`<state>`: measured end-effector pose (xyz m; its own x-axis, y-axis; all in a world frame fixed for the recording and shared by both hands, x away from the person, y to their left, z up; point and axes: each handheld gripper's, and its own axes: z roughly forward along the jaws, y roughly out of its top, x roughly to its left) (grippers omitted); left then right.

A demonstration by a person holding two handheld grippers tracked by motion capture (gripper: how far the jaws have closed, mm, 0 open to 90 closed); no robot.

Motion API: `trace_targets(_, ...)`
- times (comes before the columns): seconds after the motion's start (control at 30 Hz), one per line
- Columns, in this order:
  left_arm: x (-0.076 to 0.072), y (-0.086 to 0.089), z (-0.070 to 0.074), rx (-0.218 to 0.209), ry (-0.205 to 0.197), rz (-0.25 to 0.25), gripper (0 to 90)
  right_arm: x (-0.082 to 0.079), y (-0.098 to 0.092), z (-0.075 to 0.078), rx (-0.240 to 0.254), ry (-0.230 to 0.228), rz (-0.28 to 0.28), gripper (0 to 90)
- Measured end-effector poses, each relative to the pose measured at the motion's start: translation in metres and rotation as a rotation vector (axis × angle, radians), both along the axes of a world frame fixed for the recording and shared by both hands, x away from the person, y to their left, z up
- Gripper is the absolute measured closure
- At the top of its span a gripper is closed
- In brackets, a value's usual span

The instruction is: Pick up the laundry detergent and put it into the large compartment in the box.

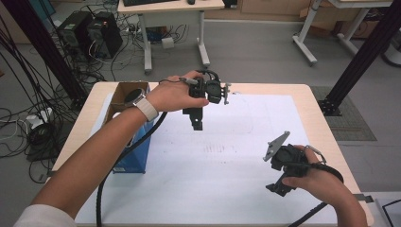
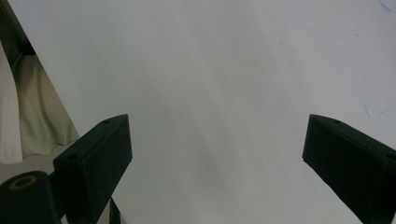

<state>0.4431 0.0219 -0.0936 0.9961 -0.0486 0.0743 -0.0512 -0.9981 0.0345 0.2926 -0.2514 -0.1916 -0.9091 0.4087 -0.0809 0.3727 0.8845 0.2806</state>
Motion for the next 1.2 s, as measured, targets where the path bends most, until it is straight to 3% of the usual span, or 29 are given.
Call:
trace_targets(0.07, 0.003, -0.001, -0.003, -0.001, 0.011, -0.002, 7.5, 0.000, 0.000, 0.000, 0.000, -0.002, 0.005, 7.7)
trace_targets(0.27, 0.002, -0.003, -0.009, 0.009, -0.004, 0.007, 7.3, -0.002, 0.001, 0.001, -0.002, -0.006, 0.002, 7.7)
trace_targets(0.9, 0.014, 0.003, -0.014, 0.003, 0.014, 0.042, 5.7, -0.008, 0.003, 0.004, -0.004, -0.007, -0.004, 7.6)
trace_targets(1.2, 0.012, 0.008, -0.011, -0.008, 0.015, 0.043, 5.8, -0.010, 0.002, 0.005, -0.003, -0.011, -0.005, 7.6)
